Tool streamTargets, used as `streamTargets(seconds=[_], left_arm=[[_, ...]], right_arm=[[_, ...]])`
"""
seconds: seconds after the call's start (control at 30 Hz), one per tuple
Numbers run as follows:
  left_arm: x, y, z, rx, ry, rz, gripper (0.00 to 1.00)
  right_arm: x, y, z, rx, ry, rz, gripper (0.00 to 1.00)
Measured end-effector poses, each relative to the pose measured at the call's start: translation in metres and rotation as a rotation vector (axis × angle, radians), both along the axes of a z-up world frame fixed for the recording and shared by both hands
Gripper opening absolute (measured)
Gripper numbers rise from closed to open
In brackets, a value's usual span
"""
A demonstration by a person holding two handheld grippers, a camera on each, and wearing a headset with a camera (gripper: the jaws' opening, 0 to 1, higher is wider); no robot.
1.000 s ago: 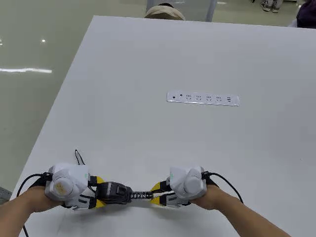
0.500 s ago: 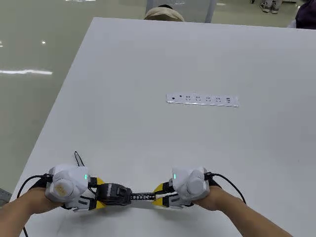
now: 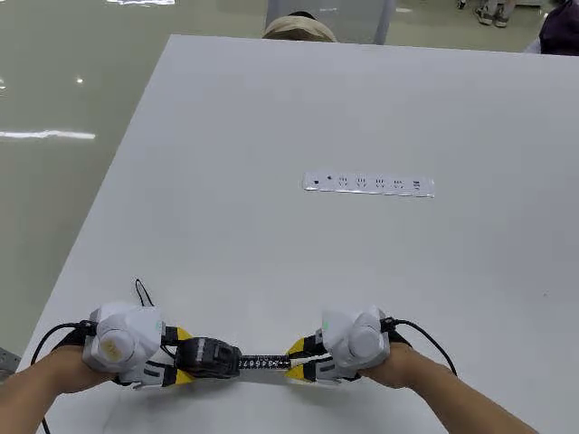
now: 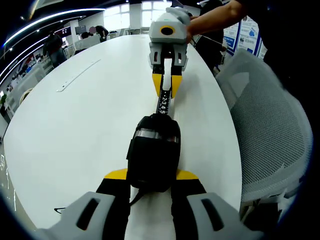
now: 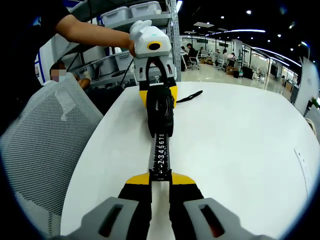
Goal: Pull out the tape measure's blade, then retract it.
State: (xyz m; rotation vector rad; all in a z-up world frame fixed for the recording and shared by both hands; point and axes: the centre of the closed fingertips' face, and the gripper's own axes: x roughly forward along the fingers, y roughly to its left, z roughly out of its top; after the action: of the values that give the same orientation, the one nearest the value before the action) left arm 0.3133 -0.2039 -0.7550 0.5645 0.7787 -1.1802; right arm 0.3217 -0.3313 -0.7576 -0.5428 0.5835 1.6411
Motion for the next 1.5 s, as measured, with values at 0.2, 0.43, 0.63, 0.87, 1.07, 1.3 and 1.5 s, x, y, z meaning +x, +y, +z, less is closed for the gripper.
streamTargets(seconds=[0.2, 0.43, 0.63, 0.87, 1.07, 1.3, 1.5], left_arm=[[0.000, -0.001, 0.000, 0.001, 0.001, 0.001, 0.27], [0.000, -0.001, 0.001, 0.001, 0.002, 0.001, 0.27], [0.000, -0.002, 0.000, 0.001, 0.001, -0.001, 0.27], [0.000, -0.002, 0.000, 0.002, 0.002, -0.001, 0.27], [0.000, -0.001, 0.000, 0.004, 0.002, -0.003, 0.27], [-0.001, -0.002, -0.001, 0.005, 0.001, -0.003, 0.27], [-0.001, -0.002, -0.001, 0.005, 0.002, -0.004, 0.27]], right_arm=[[0.001, -0.005, -0.001, -0.001, 0.006, -0.006, 0.10], [0.001, -0.009, -0.001, -0.003, 0.001, -0.002, 0.10], [0.001, -0.013, -0.001, -0.007, 0.002, -0.002, 0.10], [0.002, -0.018, 0.000, -0.011, -0.004, -0.001, 0.10], [0.002, -0.022, -0.001, -0.013, -0.007, 0.001, 0.10], [0.002, -0.025, -0.001, -0.016, -0.004, 0.000, 0.10], [0.002, -0.028, -0.001, -0.018, -0.002, -0.001, 0.10]])
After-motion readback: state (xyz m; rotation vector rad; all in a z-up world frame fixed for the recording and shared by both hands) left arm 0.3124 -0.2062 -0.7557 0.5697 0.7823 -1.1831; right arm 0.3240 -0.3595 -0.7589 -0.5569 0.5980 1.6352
